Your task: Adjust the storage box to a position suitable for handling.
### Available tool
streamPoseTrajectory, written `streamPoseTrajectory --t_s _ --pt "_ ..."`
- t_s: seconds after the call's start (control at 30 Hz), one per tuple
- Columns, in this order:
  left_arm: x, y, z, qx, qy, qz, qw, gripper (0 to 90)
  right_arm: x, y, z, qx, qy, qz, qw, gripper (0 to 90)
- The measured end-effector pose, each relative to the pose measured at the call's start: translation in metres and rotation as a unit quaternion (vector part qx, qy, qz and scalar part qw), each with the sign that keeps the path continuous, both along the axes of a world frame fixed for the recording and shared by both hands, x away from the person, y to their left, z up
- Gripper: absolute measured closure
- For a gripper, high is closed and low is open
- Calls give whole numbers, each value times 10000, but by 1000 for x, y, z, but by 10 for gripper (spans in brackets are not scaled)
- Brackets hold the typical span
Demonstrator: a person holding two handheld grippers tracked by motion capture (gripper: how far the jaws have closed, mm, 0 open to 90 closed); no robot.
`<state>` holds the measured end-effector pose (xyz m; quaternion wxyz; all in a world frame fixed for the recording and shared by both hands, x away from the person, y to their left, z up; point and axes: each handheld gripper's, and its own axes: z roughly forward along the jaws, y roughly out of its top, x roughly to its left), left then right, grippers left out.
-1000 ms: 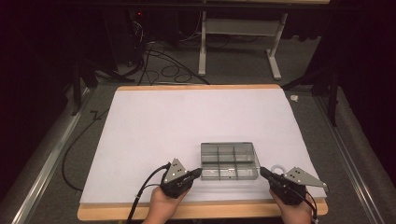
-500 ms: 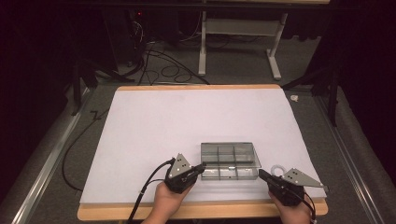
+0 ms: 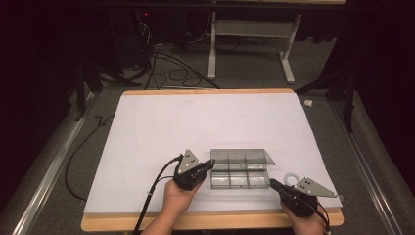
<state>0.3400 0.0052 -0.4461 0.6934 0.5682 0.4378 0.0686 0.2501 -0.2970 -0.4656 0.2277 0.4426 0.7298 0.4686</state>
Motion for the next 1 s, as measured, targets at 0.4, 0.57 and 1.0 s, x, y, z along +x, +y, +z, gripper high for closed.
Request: streamPoseTrajectory --t_s 0.4,0.57,1.0 --pt "24 -2 -3 -29 24 216 9998 900 0 -1 -1 36 10 -19 10000 900" --pt "30 -4 -4 -7 42 261 9997 899 0 -1 -1 46 5 -19 10000 900" --pt "40 -9 -3 -20 9 335 9994 899 0 0 -1 5 -15 -9 10000 900"
